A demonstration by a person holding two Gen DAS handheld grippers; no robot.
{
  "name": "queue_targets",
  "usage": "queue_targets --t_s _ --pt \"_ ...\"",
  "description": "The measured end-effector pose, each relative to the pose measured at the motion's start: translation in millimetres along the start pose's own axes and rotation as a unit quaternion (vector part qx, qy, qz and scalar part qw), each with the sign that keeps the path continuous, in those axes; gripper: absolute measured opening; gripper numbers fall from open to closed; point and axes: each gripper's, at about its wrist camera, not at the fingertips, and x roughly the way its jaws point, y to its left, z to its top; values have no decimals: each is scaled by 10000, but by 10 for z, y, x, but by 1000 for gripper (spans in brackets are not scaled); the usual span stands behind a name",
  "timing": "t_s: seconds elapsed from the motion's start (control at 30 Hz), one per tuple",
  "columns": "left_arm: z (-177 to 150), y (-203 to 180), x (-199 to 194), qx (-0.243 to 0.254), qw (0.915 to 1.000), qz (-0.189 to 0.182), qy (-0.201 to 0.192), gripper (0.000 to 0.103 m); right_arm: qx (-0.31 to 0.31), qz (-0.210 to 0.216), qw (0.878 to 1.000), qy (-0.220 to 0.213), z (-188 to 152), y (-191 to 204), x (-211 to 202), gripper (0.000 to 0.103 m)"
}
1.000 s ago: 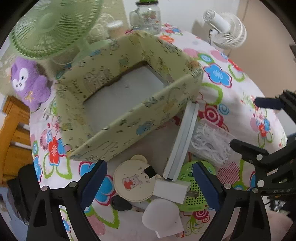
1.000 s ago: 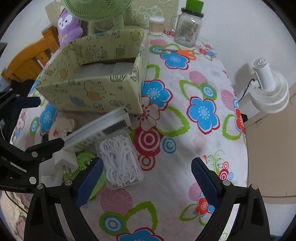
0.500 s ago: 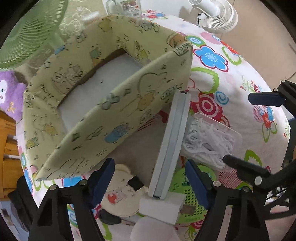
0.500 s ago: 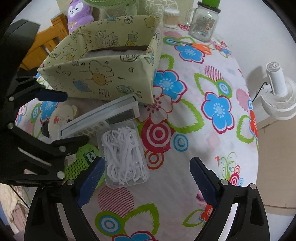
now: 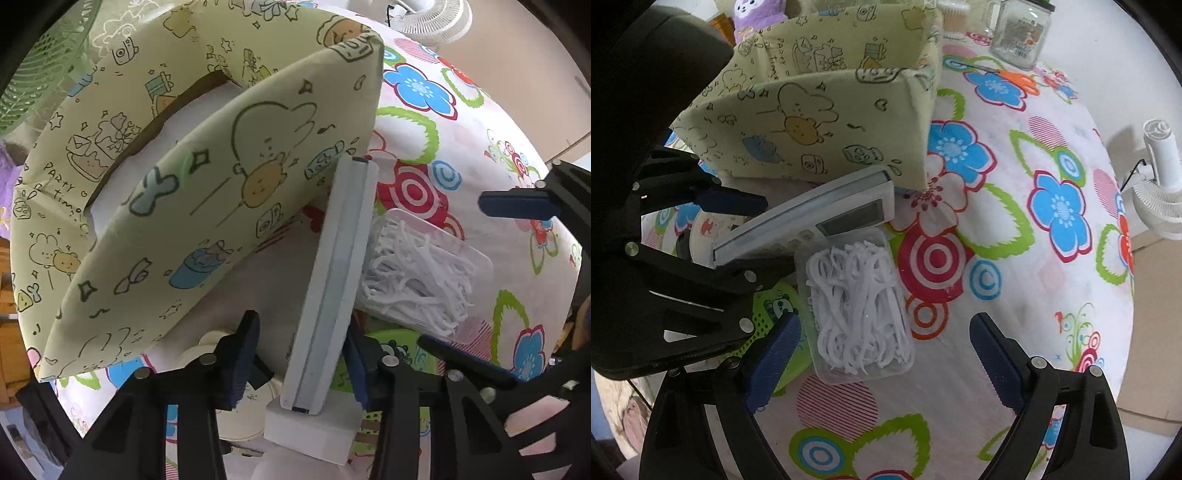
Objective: Organize rigid objects
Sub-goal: 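Grasp the white remote with the left tool while the right tool grasps the clear floss-pick box, then lift the remote and floss-pick box and carry both over the fabric box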
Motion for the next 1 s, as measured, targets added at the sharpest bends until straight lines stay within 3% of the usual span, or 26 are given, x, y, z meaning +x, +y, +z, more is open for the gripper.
queue_targets --t_s 0.23,0.43,0.87,0.97,1.0 --pt "4 75 72 -27 9999 -127 15 44 49 98 9999 91 71 7 157 83" --pt "-53 246 78 -117 9997 -225 48 45 70 257 9996 71 121 13 278 65" --pt "132 198 172 -132 9998 -174 36 42 511 69 9986 136 221 -250 385 64" --pt "202 146 180 -125 9997 -203 45 35 561 83 9983 93 162 -235 365 64" --pt "232 111 162 -117 9997 -221 37 28 570 78 9983 91 170 -237 373 64"
